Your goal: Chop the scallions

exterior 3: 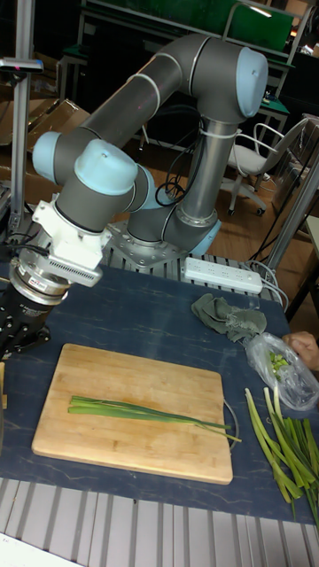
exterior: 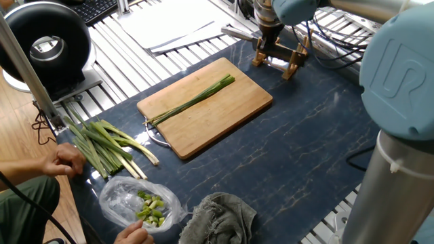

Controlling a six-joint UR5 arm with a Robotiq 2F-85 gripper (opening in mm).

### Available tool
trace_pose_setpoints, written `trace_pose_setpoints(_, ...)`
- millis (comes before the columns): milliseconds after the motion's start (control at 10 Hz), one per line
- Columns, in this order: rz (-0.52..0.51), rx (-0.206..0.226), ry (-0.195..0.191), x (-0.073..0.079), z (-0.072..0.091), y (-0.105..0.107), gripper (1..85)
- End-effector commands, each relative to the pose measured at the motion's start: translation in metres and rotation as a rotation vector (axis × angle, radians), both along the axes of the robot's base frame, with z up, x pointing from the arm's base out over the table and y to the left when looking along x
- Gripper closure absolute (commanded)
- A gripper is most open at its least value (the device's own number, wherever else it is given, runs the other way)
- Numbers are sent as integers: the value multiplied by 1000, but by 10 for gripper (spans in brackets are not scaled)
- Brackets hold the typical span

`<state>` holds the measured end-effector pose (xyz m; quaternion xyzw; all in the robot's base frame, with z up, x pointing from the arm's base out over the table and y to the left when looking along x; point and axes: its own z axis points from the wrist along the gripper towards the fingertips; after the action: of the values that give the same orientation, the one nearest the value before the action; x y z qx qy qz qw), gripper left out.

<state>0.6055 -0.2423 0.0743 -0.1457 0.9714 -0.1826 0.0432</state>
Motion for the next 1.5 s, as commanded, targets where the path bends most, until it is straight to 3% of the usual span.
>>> trace_pose_setpoints(0,9,18,33,-12,39,2,843)
trace_pose_setpoints(100,-5,23,54,-22,67,10,843)
trace_pose_setpoints(200,-24,35,46,-33,102,28,843)
trace_pose_setpoints(300,-58,14,20,-44,134,43,843)
trace_pose_setpoints(400,-108,10,-6,-56,154,61,843)
trace_pose_setpoints(500,-185,86,-51,-61,155,89,843)
trace_pose_setpoints(600,-297,235,-68,-67,148,131,843)
trace_pose_setpoints(700,-389,444,-44,-69,143,184,843)
trace_pose_setpoints(800,-379,551,-42,-59,144,211,843)
trace_pose_setpoints(900,-291,501,-48,-48,136,201,843)
trace_pose_setpoints(1000,-136,301,-52,-33,125,153,843)
trace_pose_setpoints(1100,-77,176,-60,-19,121,122,843)
trace_pose_setpoints(1400,-126,219,1,-11,90,126,843)
